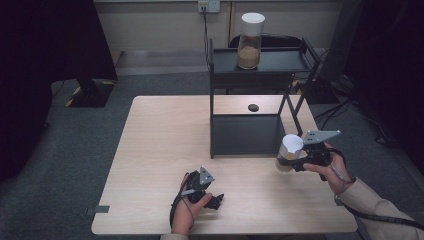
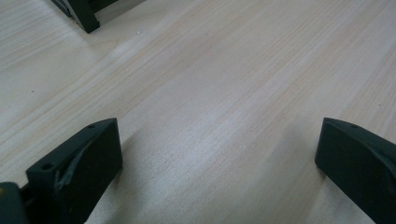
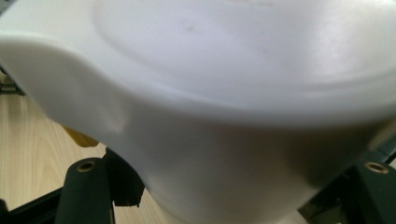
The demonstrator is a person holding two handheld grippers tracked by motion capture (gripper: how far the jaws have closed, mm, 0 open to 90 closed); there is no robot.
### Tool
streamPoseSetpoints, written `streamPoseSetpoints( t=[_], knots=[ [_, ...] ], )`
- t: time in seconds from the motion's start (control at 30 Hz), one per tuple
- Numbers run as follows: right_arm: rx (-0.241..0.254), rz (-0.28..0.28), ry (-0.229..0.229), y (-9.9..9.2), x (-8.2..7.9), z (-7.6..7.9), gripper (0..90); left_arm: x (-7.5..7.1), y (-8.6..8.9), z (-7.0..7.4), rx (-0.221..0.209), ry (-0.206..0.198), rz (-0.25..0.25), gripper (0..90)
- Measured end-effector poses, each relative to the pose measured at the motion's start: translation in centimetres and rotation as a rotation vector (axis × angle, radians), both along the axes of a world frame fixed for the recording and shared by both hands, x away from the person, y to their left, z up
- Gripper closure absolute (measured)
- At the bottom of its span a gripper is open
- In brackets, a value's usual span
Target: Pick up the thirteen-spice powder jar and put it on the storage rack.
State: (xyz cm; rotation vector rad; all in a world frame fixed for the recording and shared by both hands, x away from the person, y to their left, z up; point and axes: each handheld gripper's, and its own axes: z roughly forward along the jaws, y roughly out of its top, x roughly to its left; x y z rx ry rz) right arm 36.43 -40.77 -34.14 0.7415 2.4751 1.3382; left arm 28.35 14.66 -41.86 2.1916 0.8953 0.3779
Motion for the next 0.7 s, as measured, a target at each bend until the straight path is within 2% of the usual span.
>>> streamPoseSetpoints(
  t=[0.3,0.7],
  knots=[
    [0.006,-0.013,-0.001,0.4,1.5,1.9,30.5,0.0,0.0,0.0,0.000,0.000,0.000,0.0],
    [-0.006,-0.021,0.000,1.4,2.8,4.1,30.5,0.0,0.0,0.0,0.000,0.000,0.000,0.0]
  ],
)
